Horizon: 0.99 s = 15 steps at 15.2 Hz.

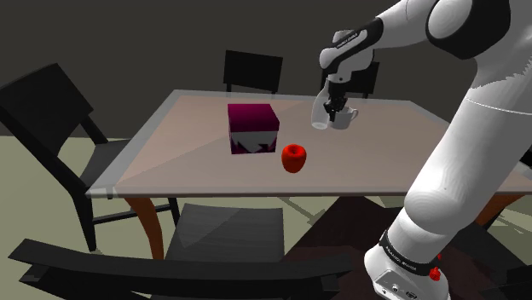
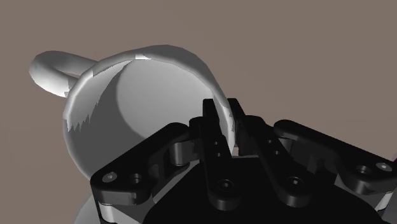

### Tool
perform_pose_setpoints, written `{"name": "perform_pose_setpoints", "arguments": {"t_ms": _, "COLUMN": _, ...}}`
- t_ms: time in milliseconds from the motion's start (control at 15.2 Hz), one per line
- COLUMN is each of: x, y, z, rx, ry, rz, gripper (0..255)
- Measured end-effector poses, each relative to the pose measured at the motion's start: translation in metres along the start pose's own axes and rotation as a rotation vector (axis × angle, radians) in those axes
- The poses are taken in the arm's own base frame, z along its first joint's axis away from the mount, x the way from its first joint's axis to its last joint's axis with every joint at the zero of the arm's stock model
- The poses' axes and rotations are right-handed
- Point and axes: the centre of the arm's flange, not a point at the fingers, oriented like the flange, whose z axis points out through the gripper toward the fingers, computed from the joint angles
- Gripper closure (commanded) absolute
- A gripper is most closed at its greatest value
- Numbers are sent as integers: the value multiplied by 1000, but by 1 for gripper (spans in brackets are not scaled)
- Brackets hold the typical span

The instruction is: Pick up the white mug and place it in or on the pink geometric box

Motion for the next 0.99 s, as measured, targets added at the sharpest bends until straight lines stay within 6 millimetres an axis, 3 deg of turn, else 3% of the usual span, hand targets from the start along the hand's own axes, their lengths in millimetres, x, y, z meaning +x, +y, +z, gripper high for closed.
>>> {"name": "perform_pose_setpoints", "arguments": {"t_ms": 990, "x": -9, "y": 7, "z": -78, "rx": 0, "ry": 0, "rz": 0, "gripper": 255}}
